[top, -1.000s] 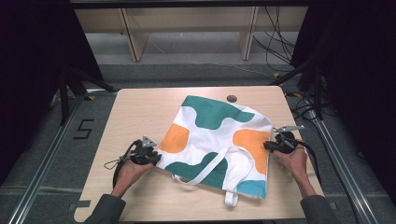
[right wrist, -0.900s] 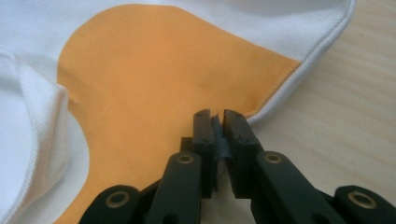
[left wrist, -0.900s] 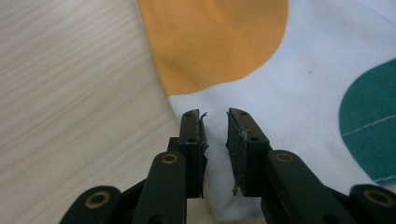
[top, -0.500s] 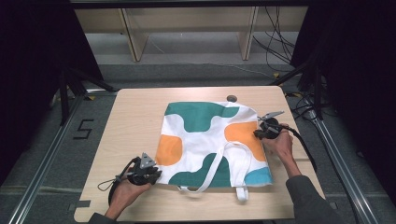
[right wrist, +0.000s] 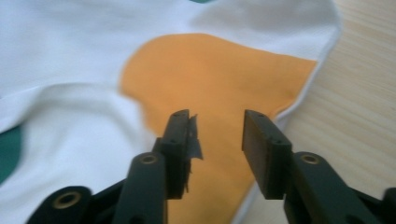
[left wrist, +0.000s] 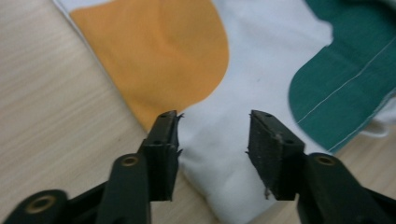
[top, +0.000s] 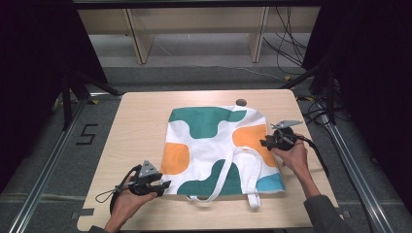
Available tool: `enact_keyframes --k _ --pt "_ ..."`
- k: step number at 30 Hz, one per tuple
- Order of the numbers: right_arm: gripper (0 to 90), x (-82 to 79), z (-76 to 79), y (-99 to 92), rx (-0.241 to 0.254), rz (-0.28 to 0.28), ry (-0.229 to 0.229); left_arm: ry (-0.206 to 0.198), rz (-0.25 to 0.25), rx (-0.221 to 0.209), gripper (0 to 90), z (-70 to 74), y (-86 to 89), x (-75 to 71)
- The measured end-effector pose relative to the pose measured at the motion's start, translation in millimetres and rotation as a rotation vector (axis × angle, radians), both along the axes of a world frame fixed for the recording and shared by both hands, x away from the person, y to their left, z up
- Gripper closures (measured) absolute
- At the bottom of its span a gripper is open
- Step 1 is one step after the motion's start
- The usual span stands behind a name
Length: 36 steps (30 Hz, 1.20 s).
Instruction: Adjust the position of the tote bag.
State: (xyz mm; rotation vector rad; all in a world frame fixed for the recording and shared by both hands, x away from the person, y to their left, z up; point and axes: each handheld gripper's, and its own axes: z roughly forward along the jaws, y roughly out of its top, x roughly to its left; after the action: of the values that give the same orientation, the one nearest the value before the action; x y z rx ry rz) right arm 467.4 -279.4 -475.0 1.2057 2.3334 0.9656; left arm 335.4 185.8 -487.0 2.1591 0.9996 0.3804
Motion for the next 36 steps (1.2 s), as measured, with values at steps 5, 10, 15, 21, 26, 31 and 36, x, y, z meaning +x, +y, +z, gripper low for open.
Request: enact_keyframes --k 5,10,15,21,26,31,36 --pt "53.2 -42.9 16.5 9.2 0.045 0.077 0.009 -0.041 -0.035 -0.046 39.1 9.1 -11.1 -9.4" --pt "45.3 -69.8 21.3 14.3 0.064 0.111 0.032 -0.054 -0.087 -0.065 31.4 7.3 -21.1 -15.5" --pt "44.0 -83.1 15.5 12.9 0.075 0.124 0.03 -0.057 -0.153 -0.052 29.1 6.1 -30.4 -24.1" --pt "43.1 -93.3 11.2 7.2 0.05 0.148 0.051 -0.066 -0.19 0.085 28.9 0.9 -36.2 -29.9" --pt "42.1 -103.0 10.1 5.9 0.065 0.142 0.06 -0.076 -0.223 0.189 32.9 -4.4 -42.0 -29.7" --pt "41.9 -107.7 6.7 2.9 0.061 0.15 0.057 -0.083 -0.187 0.233 35.1 -10.8 -42.1 -24.1" --pt "41.5 -108.7 3.8 1.7 0.061 0.148 0.073 -0.119 -0.188 0.23 48.6 -9.1 -44.6 -20.1"
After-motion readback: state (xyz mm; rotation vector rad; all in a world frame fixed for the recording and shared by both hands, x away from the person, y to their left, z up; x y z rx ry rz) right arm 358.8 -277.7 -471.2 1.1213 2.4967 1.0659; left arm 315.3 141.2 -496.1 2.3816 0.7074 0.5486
